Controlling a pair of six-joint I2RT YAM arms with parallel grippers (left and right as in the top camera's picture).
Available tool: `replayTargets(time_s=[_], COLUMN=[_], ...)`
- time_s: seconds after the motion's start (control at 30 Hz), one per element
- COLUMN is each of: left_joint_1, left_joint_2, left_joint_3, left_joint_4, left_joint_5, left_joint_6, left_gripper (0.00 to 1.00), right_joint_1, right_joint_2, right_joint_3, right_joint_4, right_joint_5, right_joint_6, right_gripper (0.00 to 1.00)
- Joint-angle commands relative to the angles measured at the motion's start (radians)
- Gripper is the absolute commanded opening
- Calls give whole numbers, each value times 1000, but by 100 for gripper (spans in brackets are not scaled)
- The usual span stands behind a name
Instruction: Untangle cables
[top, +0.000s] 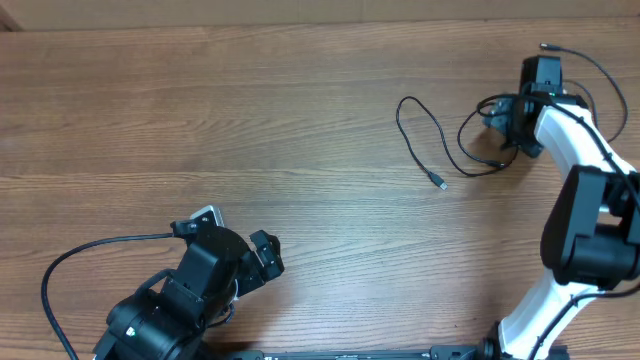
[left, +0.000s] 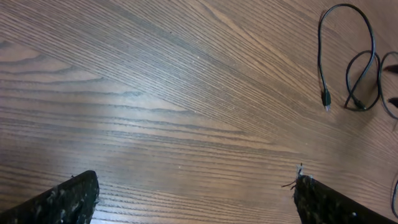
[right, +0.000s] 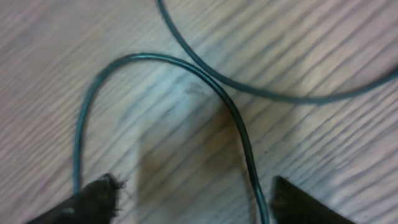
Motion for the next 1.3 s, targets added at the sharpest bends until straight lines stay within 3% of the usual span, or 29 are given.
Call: replayTargets(time_s=[0.0,0.3,0.37,0.5,0.63,0.83,0.87,0.9,0.93,1.1,1.27], left_joint_1=[0,0,0,0,0,0,0,0,0,0,0], left_joint_2=[2,2,2,2,2,2,2,2,2,2,2], left_joint_3=[-2,-2,-2,-2,-2,-2,-2,-2,-2,-2,-2], left_joint_4=[0,0,0,0,0,0,0,0,0,0,0], left_joint_5=[-16,-16,-16,-16,-16,-16,-16,-16,-16,-16,-16], left_joint_6=[12,12,12,12,12,12,12,12,12,12,12], left_gripper=[100,100,100,99,100,99,100,100,100,100,100], right_joint_1=[-20,-24,-24,-19,6,61,68,71,72,58,55], right_joint_2=[21,82,101,114,112,113,112,112,112,69,-110], right_joint_3=[-2,-2,-2,-2,-1,-1,0,6,18,154,267], right_joint_4=[5,18,12,-12,11,84,97,97,88,-122,-311], right_joint_5=[-64,-48,-50,-100,-250,-274,-262,-243,-216,-21,24], right_joint_6=[-71,-94,-93,-95,-176,-176,-175,-171,-160,-75,-237], right_gripper=[68,69,62,32,24,23,28,61,100,100,100])
